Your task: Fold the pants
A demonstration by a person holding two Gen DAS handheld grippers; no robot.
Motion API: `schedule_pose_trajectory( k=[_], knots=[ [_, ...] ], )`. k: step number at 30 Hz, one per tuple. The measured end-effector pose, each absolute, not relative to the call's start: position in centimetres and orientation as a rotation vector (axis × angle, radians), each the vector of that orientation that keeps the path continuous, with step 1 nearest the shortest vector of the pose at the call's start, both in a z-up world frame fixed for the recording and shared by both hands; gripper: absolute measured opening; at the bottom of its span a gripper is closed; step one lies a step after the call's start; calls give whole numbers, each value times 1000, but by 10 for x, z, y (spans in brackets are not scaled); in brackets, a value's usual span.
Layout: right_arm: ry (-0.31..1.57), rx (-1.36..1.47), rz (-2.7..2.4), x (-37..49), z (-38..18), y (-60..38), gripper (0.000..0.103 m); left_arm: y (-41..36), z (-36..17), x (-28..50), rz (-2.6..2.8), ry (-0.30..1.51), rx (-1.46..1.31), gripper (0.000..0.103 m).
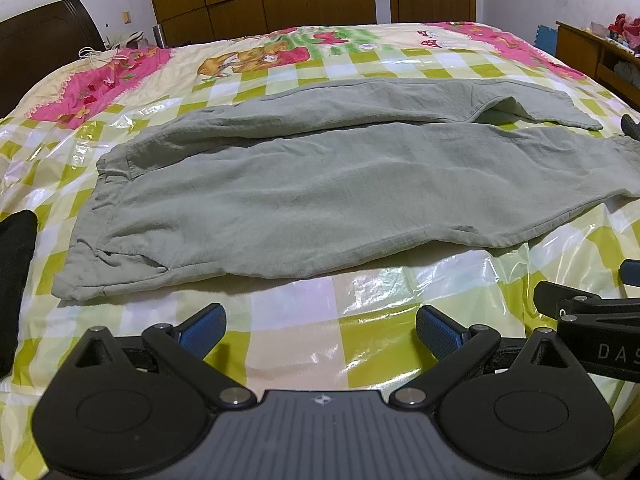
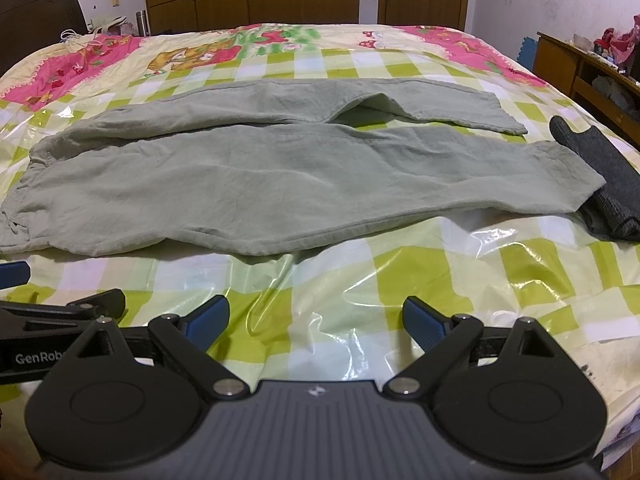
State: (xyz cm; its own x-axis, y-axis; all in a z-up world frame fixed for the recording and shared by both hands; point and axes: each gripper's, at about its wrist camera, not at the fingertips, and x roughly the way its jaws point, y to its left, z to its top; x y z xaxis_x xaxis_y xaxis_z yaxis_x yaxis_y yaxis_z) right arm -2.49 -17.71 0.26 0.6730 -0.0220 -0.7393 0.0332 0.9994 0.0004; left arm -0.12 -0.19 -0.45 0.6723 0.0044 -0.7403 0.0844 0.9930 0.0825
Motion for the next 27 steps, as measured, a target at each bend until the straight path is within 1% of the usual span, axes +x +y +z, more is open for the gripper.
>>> schedule_pose_trajectory(
  k=[27],
  knots=[
    [835, 19, -27, -23, 1, -177, 93, -2, -4, -2, -43, 832, 114, 103]
  ],
)
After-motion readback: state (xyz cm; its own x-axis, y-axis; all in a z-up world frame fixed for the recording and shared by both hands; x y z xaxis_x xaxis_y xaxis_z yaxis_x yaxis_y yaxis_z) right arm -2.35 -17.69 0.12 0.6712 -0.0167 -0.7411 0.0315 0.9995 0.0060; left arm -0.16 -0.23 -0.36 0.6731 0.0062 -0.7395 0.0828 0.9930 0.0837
